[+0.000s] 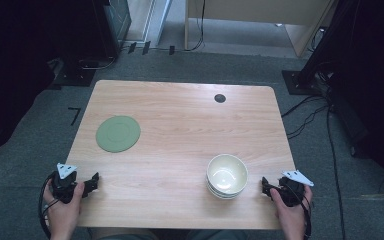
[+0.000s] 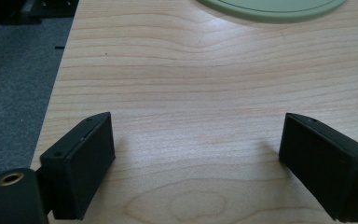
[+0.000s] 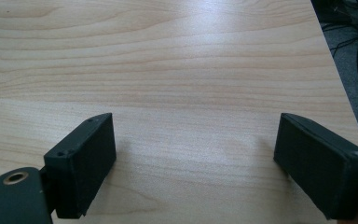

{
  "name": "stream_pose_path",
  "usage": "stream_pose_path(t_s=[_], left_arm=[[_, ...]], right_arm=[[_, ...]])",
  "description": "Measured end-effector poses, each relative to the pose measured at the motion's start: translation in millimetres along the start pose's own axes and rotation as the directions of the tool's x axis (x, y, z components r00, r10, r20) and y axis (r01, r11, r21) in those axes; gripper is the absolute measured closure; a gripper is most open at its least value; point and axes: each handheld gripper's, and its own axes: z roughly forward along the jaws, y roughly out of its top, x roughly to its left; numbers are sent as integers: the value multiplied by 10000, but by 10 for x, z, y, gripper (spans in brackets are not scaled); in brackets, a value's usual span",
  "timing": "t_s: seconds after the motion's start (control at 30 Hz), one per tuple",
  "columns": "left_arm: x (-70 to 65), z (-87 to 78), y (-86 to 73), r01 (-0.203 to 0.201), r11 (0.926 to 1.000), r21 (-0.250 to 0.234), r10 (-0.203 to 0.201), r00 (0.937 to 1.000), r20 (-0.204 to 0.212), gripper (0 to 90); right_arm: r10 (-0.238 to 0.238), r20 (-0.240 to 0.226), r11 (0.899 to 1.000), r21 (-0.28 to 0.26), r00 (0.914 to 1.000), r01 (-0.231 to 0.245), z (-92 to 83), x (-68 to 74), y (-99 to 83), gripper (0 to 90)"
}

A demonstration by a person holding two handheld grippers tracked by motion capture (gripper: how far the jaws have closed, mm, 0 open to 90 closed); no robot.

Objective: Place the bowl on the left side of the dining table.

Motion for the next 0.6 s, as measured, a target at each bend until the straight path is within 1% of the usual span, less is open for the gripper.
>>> stream_pose_path(t_s=[0.13,0.27,0.33,0.4,0.47,0.6], left_arm=[[6,-10,-8,-37,10000,11,37,10000,39,92],[6,-11,-7,-53,10000,27,53,10000,54,92],[9,-15,-5,-84,9999,67,84,9999,79,92],[10,-17,-6,-94,9999,78,93,9999,93,92],[12,-22,-4,-104,9999,123,102,9999,102,92],[4,-27,-1,-146,9998,161,145,9999,75,92]], right_arm=[[11,42,9999,-104,10000,-11,-10,0,-4,141],[109,-124,9996,-274,9999,-112,-38,-11,-13,143],[289,-275,9990,-320,9992,-298,-62,-22,-7,142],[336,-346,9987,-371,9988,-349,-74,-26,-3,142],[435,-487,9974,-551,9979,-461,-105,-22,17,140],[297,-604,9953,-905,9977,-351,-167,18,50,154]])
